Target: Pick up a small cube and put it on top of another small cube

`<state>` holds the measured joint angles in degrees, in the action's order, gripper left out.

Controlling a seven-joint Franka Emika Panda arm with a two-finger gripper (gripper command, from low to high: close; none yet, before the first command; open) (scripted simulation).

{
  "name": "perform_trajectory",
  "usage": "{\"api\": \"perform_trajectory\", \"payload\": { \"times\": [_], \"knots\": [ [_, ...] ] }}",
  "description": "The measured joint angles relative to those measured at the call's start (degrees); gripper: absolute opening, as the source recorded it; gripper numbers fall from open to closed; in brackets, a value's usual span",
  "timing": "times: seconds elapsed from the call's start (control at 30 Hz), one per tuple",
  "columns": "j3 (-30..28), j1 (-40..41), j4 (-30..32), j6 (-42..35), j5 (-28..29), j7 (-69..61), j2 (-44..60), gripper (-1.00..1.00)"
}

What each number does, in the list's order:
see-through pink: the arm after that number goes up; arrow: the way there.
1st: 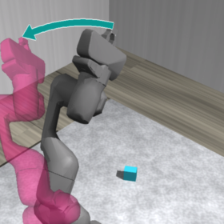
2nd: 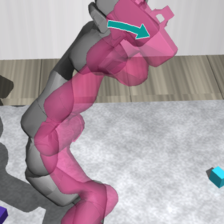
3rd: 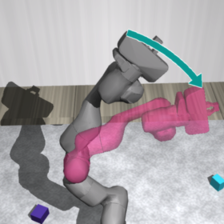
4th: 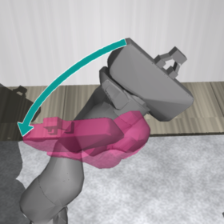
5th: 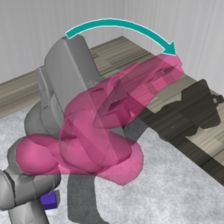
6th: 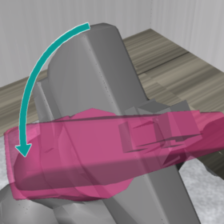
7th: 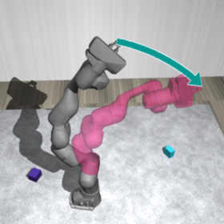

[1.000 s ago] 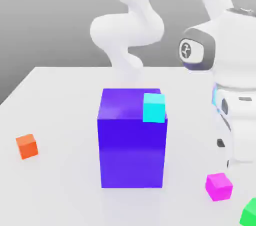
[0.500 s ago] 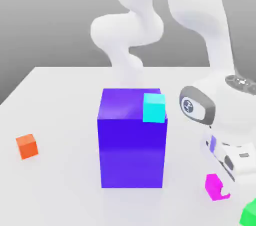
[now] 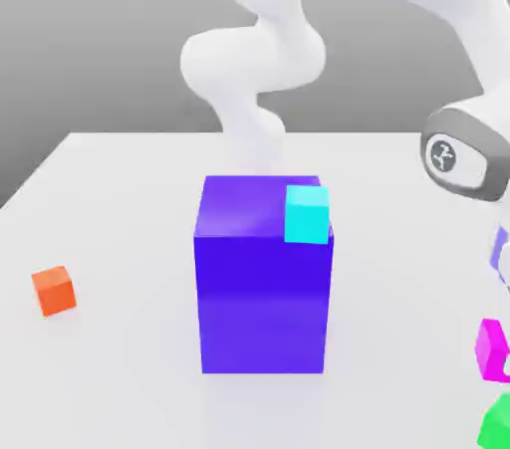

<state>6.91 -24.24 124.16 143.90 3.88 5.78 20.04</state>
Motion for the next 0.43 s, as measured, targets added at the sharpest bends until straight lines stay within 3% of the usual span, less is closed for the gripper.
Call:
{"api": "perform_trajectory", "payload": {
  "times": [0.1, 0.13, 0.33, 0.43],
  "knots": [
    [-0.9, -0.9, -1.2, 4.4, 0.9, 1.9, 5.6, -1.0],
    [-1.1, -1.0, -1.4, 5.3, 1.1, 2.1, 6.7, 1.0],
    [-1.3, -1.1, -1.4, 5.9, 1.2, 2.2, 7.2, 1.0],
    [-0.8, -0.8, -1.2, 2.2, 0.5, 1.7, 3.3, 1.0]
  ]
}}
